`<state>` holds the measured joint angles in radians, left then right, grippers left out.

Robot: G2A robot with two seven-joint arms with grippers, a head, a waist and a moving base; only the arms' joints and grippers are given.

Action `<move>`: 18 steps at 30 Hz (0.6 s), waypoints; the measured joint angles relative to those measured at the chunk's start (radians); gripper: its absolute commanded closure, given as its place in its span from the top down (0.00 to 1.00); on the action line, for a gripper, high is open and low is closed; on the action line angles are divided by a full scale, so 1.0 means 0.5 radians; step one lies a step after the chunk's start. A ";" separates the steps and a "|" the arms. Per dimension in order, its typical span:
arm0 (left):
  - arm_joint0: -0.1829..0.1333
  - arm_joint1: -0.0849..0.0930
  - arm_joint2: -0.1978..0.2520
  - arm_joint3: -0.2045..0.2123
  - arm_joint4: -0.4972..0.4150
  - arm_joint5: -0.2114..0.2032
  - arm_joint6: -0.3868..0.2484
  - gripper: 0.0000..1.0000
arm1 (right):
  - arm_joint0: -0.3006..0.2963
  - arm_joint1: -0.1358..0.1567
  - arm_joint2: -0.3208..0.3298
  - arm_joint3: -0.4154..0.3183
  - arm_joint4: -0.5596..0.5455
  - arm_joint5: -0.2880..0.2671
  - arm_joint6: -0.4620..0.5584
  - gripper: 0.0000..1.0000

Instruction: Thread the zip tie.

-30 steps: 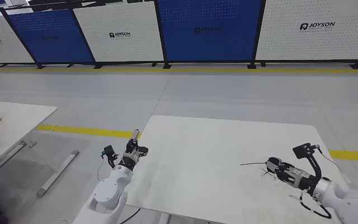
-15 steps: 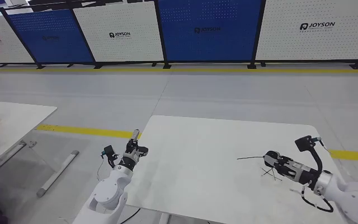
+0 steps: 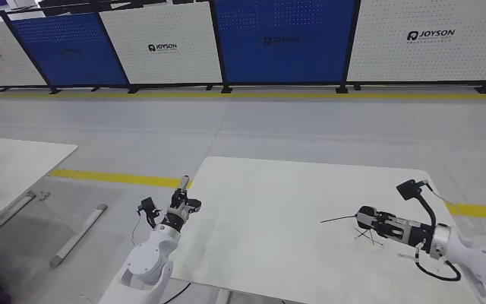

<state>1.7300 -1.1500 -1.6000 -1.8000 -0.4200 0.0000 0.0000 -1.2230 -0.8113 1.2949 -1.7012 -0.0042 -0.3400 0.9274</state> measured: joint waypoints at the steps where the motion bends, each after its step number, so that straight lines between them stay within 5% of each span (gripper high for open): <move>1: 0.000 0.000 0.000 0.000 0.000 0.000 0.000 1.00 | 0.000 0.000 0.000 0.000 0.000 0.000 0.000 0.00; 7: -0.018 -0.001 -0.017 -0.023 -0.071 0.045 -0.059 1.00 | 0.000 0.000 0.000 0.001 0.001 0.000 0.000 0.00; 13: 0.010 0.017 -0.069 -0.172 -0.240 0.395 -0.379 1.00 | 0.000 0.000 0.000 0.001 0.001 0.000 0.000 0.00; 17: 0.016 0.035 0.006 -0.214 -0.264 0.710 -0.629 1.00 | 0.000 0.000 0.000 0.001 0.001 0.000 0.000 0.00; 18: 0.017 0.040 0.036 -0.199 -0.264 0.718 -0.677 1.00 | 0.000 0.000 0.000 0.001 0.001 0.000 0.000 0.00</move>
<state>1.7385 -1.1298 -1.5821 -1.8997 -0.5522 0.3592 -0.3387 -1.2230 -0.8113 1.2949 -1.7010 -0.0038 -0.3400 0.9276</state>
